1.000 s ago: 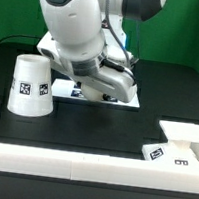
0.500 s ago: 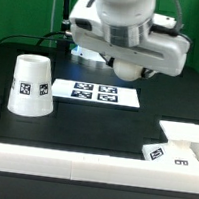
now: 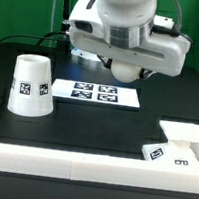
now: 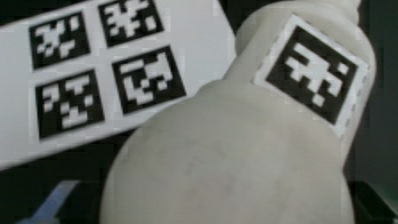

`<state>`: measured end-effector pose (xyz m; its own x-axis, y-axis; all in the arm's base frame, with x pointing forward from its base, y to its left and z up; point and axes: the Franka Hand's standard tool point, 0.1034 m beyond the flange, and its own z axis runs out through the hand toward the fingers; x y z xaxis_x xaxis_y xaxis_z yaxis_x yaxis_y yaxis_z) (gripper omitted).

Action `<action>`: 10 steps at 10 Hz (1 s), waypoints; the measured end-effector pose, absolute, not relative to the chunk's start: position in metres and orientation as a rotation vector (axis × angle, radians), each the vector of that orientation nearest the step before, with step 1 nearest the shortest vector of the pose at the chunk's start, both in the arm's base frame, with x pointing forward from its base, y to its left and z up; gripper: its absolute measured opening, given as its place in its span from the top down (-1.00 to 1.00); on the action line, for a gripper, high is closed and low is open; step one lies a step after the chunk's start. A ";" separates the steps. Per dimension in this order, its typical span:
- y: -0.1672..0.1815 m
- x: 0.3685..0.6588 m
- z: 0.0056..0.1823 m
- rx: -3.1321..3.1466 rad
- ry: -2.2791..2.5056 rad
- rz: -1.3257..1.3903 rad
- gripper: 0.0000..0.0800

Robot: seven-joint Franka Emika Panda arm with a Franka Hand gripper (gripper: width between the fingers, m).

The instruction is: Assemble lamp

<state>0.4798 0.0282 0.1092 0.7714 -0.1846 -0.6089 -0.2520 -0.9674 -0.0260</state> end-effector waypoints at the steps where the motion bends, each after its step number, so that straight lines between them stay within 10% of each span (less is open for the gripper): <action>1: 0.034 0.493 0.126 -2.850 0.314 0.972 -0.44; 10: 0.050 0.563 0.139 -3.050 0.031 0.353 -0.44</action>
Offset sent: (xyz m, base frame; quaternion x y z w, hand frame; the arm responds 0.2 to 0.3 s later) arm 0.0000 0.0000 0.0000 0.0000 0.0650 0.0000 0.9979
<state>0.5628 0.0504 0.1390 0.9735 -0.0117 -0.2285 -0.0281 -0.9972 -0.0687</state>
